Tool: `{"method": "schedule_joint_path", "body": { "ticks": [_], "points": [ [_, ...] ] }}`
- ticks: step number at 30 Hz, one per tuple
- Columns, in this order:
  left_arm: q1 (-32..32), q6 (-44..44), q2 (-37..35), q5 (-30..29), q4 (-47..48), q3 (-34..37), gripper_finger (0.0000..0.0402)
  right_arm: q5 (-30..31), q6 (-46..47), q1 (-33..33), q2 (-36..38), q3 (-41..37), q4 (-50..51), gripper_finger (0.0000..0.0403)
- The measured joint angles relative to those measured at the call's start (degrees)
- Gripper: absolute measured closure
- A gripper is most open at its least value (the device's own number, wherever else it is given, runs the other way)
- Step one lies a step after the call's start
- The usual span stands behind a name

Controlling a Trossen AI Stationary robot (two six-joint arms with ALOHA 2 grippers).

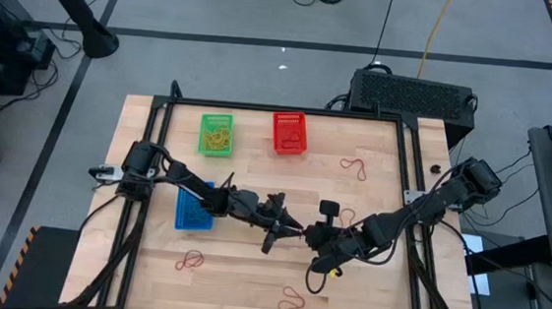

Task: Sort rubber bands into baskets
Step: Put the red rubber band into the red bin

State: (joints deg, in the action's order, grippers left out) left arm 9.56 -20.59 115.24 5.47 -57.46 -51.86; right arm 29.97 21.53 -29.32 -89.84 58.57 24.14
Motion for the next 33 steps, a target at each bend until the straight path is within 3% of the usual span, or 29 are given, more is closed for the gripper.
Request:
{"method": "schedule_joint_path", "body": {
  "ticks": [13,21,23,33],
  "points": [
    [-0.7,0.6,0.0,-1.3,2.4,0.0,0.0304,0.1,0.8,0.1,0.0,0.0,0.4,0.0402],
    [-0.5,3.7,0.0,-1.2,2.4,0.0,0.0389,-0.2,0.4,0.1,0.0,0.0,0.4,0.0403],
    [-0.5,4.4,0.0,-1.2,2.3,0.0,0.0393,-0.2,0.4,0.1,0.0,0.0,0.4,0.04],
    [-1.0,4.9,-0.2,-1.2,2.4,0.0,0.0399,1.3,-0.4,0.2,0.0,0.0,0.8,0.031]
  ]
}}
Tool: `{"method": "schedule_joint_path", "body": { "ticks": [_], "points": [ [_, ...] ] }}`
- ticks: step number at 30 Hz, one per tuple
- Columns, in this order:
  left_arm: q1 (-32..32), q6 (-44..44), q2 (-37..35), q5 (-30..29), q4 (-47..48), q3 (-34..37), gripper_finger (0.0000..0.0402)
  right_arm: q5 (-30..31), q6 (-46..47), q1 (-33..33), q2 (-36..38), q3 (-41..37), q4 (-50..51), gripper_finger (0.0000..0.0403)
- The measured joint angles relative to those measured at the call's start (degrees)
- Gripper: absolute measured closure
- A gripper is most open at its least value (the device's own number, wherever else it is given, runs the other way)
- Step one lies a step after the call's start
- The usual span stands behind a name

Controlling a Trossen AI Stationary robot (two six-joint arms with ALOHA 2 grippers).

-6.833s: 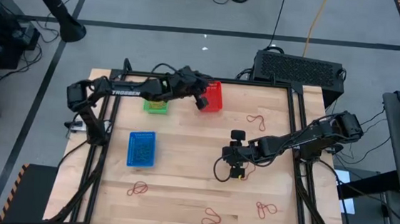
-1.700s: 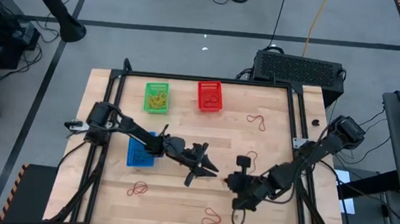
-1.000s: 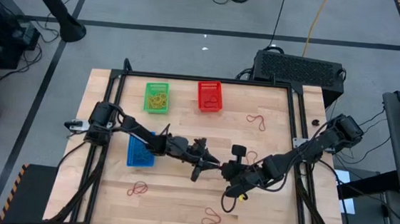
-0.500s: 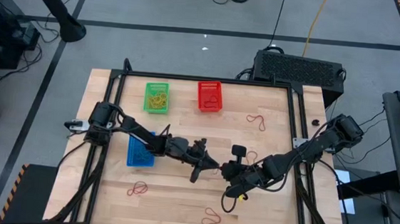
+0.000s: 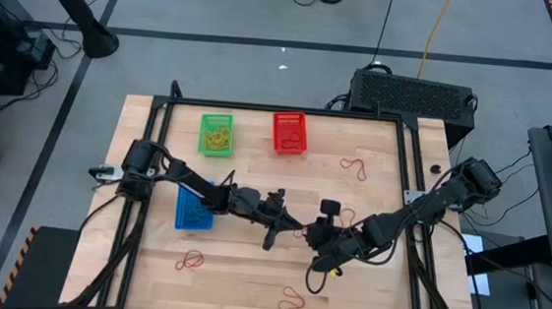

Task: Sort rubber bands into baskets
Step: Put the red rubber band into the red bin

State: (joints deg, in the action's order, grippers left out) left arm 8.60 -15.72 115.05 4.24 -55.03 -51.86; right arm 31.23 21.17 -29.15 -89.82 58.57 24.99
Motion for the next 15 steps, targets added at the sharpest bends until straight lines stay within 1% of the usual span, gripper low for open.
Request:
{"method": "schedule_joint_path", "body": {
  "ticks": [5,9,11,13,15],
  "points": [
    [-2.8,1.2,-2.7,0.1,3.5,0.0,0.0399,0.8,0.3,0.2,0.0,0.0,1.2,0.0265],
    [-6.0,5.2,-7.3,-1.4,10.1,0.0,0.04,1.0,1.8,0.2,0.0,0.0,2.2,0.025],
    [-8.0,7.6,-9.7,-4.0,13.1,0.0,0.04,2.3,2.0,0.2,0.0,0.0,2.4,0.025],
    [-10.3,10.0,-12.4,-7.4,16.9,0.0,0.04,2.9,2.1,0.2,0.0,0.0,3.4,0.0252],
    [-12.8,12.2,-14.3,-11.6,18.6,0.0,0.04,3.0,2.2,0.2,0.0,0.0,4.0,0.0255]
  ]
}}
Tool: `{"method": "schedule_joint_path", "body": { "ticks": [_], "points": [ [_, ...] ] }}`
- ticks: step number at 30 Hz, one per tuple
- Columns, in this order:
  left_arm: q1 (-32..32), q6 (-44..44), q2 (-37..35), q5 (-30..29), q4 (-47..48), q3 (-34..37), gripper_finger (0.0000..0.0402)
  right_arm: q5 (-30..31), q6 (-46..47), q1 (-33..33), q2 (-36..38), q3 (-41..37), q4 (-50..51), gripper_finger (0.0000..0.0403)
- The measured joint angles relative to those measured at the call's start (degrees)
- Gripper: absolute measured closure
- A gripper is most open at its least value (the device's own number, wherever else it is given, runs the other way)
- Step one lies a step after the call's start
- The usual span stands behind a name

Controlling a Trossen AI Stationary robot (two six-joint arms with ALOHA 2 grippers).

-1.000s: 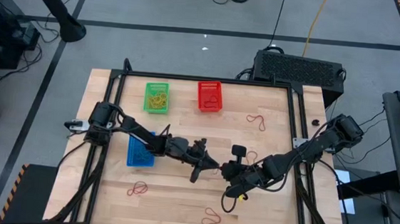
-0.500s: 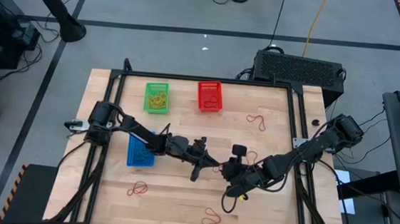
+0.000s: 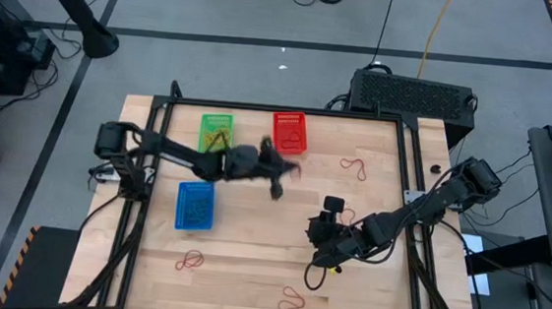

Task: Sort rubber bands into baskets
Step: Put the red rubber band into the red bin

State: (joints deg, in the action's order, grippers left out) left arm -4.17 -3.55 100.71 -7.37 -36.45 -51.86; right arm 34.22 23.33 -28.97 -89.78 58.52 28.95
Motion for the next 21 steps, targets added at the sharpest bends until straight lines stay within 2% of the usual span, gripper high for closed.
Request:
{"method": "schedule_joint_path", "body": {
  "ticks": [3,7,14,21],
  "points": [
    [-4.4,1.8,-2.2,-5.4,2.9,0.0,0.04,0.0,0.0,0.0,0.0,0.0,0.6,0.0258],
    [-11.1,1.6,-2.1,-6.2,3.4,0.0,0.04,0.0,0.0,0.0,-0.2,0.0,0.5,0.0259],
    [-20.1,-4.8,1.8,-0.2,3.6,0.1,0.0401,0.0,0.0,0.0,-0.5,0.0,0.4,0.0259],
    [-23.3,-9.0,3.6,5.9,3.3,0.0,0.0399,0.1,0.0,0.0,-0.5,0.0,0.4,0.0259]
  ]
}}
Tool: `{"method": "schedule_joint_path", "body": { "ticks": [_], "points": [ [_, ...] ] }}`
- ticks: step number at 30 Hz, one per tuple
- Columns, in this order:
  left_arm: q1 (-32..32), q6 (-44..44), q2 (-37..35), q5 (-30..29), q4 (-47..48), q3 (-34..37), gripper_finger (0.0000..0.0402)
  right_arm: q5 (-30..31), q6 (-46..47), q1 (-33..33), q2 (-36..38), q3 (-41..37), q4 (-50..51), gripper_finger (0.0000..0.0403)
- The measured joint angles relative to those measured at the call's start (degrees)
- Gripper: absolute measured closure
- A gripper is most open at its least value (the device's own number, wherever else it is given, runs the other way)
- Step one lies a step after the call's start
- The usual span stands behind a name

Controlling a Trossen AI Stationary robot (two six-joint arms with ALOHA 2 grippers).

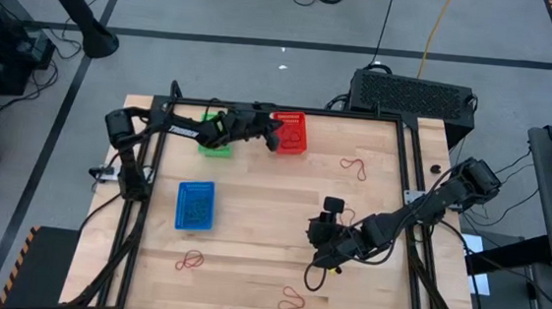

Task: Sort rubber bands into baskets
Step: Put the red rubber band into the red bin

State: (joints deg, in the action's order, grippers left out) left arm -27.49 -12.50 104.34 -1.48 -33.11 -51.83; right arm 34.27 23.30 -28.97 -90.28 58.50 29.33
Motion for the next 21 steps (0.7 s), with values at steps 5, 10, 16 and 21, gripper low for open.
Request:
{"method": "schedule_joint_path", "body": {
  "ticks": [5,10,16,21],
  "points": [
    [0.1,-0.5,0.1,0.0,-0.9,0.0,0.0381,0.0,0.0,0.0,0.0,0.0,-0.3,0.0259],
    [0.1,-0.6,0.1,-0.1,-0.9,0.0,0.0358,0.0,0.0,0.0,0.0,0.0,-0.4,0.0259],
    [0.1,-0.8,0.1,0.1,-0.9,0.0,0.0325,0.0,0.0,0.0,0.0,0.0,-0.4,0.0259],
    [0.0,-2.1,0.1,1.2,0.1,0.0,0.0296,0.0,0.0,0.0,0.0,0.0,-0.4,0.0259]
  ]
}}
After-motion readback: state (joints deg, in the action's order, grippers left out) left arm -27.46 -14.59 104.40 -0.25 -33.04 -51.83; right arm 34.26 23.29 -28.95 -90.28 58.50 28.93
